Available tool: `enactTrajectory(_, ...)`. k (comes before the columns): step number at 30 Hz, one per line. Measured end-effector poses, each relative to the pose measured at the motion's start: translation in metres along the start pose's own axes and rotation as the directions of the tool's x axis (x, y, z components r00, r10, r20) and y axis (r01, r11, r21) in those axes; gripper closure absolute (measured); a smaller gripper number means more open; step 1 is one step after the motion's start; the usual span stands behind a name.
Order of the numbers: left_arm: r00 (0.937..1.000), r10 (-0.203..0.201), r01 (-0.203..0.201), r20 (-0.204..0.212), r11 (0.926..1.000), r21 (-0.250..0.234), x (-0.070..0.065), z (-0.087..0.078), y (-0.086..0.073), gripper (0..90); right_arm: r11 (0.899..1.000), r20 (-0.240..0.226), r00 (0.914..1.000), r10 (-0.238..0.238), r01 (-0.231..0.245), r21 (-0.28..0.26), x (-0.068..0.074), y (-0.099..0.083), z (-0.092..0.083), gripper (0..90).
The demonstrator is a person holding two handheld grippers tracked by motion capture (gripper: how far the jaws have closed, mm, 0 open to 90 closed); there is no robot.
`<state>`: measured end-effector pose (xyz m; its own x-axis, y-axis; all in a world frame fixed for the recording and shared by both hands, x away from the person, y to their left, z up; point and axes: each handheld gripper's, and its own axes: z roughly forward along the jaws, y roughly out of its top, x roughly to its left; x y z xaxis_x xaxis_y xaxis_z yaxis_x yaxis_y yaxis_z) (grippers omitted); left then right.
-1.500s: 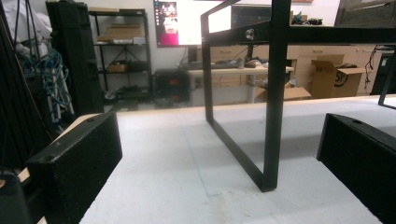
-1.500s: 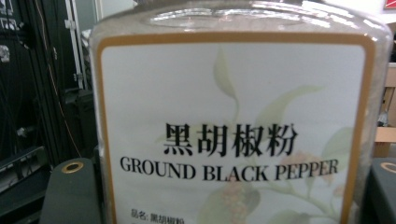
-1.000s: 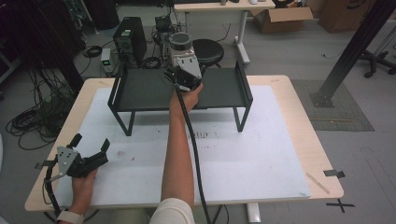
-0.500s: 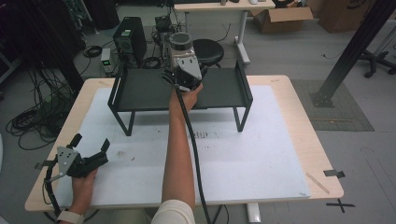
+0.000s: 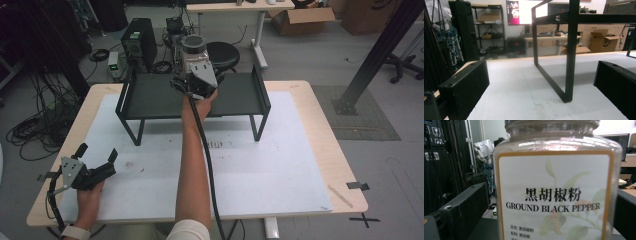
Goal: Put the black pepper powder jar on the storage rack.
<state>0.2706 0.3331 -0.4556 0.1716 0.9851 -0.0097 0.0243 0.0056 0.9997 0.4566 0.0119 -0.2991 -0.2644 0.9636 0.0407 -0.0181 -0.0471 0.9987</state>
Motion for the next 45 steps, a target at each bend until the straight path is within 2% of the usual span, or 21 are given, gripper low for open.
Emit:
enactTrajectory(15, 1.0000, 0.002, -0.002, 0.000, 1.0000, 0.005, 0.000, 0.000, 0.000, 0.5, 1.000, -0.025, 0.9996, 0.012, -0.012, 0.000, -0.003, 0.012, -0.018, 0.0)
enactTrajectory(24, 1.0000, 0.001, -0.001, 0.001, 1.0000, 0.005, 0.000, 0.000, 0.000, 0.5, 1.000, -0.066, 0.9977, 0.017, -0.018, -0.016, -0.009, 0.024, -0.034, 0.0)
enactTrajectory(28, 1.0000, 0.001, -0.001, 0.000, 1.0000, 0.004, 0.000, 0.000, 0.000, 0.5, 0.999, -0.094, 0.9953, 0.022, -0.025, -0.034, -0.016, 0.027, -0.045, 0.0)
enactTrajectory(35, 1.0000, 0.001, -0.001, 0.001, 1.0000, 0.004, 0.000, 0.000, 0.000, 0.5, 0.999, -0.107, 0.9940, 0.018, -0.023, -0.045, -0.026, 0.026, -0.061, 0.0)
enactTrajectory(36, 1.0000, 0.001, -0.001, 0.000, 1.0000, 0.004, 0.000, 0.000, 0.000, 0.5, 0.998, -0.112, 0.9936, 0.010, -0.016, -0.053, -0.031, 0.026, -0.068, 0.0)
enactTrajectory(38, 1.0000, 0.002, -0.002, 0.000, 1.0000, 0.004, 0.000, 0.000, 0.000, 0.5, 0.998, -0.113, 0.9936, 0.010, -0.016, -0.055, -0.032, 0.026, -0.071, 0.0)
enactTrajectory(39, 1.0000, 0.002, -0.002, 0.001, 1.0000, 0.005, 0.000, 0.000, 0.000, 0.5, 0.998, -0.113, 0.9936, 0.004, -0.011, -0.062, -0.037, 0.027, -0.078, 0.0)
enactTrajectory(45, 1.0000, 0.002, -0.002, 0.001, 1.0000, 0.005, 0.000, 0.000, 0.000, 0.5, 0.997, -0.125, 0.9922, -0.003, -0.007, -0.079, -0.048, 0.029, -0.095, 0.0)
